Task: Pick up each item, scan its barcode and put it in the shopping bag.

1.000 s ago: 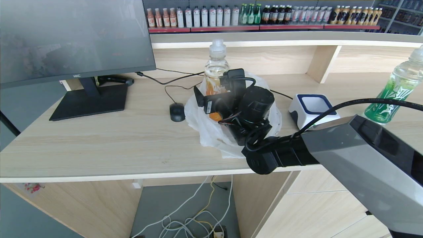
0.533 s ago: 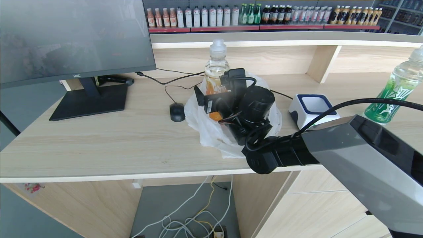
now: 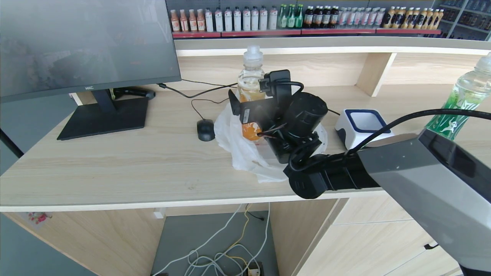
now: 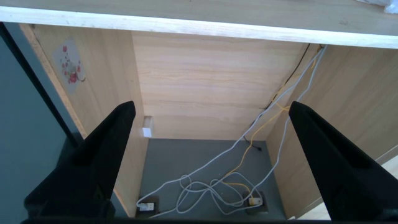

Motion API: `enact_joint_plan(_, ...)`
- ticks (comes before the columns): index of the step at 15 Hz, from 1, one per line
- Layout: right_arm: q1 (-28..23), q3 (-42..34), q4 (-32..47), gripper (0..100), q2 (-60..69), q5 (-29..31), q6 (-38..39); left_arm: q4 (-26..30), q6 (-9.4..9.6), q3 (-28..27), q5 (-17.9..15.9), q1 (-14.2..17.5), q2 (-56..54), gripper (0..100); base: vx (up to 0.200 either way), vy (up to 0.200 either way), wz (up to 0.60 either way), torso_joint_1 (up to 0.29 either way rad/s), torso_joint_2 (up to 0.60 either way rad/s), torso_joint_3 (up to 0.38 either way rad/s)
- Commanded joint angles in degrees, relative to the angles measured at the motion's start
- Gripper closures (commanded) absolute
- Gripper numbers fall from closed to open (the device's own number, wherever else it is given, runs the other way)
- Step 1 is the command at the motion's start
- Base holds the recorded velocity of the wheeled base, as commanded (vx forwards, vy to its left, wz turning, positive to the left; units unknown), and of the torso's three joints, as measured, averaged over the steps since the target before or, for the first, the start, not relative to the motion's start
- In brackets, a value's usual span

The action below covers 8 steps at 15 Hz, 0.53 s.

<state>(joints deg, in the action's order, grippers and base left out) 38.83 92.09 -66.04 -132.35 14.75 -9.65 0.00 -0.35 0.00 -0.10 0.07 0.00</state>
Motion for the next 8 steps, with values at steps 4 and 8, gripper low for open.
enact_joint_plan(4,0.1,-0.2,-1.6,0,4.9,0.4,-0.9,0.0,0.00,0.0,0.0,0.0,0.0,0,0.000,0.000,0.00,0.000,0.00,0.000)
enact_joint_plan(8,0.3,-6.5,-9.5,0,11.1,0.7,-2.9,0.0,-0.09,0.0,0.0,0.0,0.0,0,0.000,0.000,0.00,0.000,0.00,0.000)
